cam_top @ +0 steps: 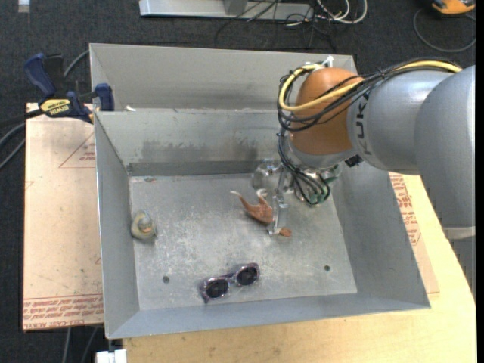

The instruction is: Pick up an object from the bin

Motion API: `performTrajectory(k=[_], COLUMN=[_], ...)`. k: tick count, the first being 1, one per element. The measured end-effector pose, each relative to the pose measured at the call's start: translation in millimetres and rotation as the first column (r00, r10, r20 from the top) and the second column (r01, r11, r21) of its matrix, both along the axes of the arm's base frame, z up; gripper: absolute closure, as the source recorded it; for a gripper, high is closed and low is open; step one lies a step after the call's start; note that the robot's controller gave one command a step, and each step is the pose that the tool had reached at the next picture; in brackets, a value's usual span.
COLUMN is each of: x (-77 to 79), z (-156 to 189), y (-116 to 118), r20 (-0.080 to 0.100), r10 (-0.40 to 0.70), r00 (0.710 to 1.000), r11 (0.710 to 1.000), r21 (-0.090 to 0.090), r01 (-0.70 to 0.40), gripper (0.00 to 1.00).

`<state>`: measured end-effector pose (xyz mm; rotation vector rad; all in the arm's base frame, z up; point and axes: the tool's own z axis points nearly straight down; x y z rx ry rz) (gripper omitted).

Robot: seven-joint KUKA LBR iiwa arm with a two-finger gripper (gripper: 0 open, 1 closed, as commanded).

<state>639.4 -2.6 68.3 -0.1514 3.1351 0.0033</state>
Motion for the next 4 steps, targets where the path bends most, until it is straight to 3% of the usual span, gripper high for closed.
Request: performTrajectory(k=[1, 2, 3, 4], x=[-39.1, -39.3, -32.6, -30.0], z=[1.8, 1.7, 87.6, 137.5], y=[-14.9, -14.8, -0.8, -14.2], r20=[0.001, 0.0, 0.011, 0.008], r10=[-0.371, -0.37, -0.354, -0.39], r00=[0.929, 0.929, 0.935, 0.921], r11=[0.929, 0.929, 0.935, 0.921], r21=[0.002, 0.001, 0.007, 0.005], r01=[0.371, 0.37, 0.354, 0.39], gripper=[1.0, 1.0, 1.0, 1.0])
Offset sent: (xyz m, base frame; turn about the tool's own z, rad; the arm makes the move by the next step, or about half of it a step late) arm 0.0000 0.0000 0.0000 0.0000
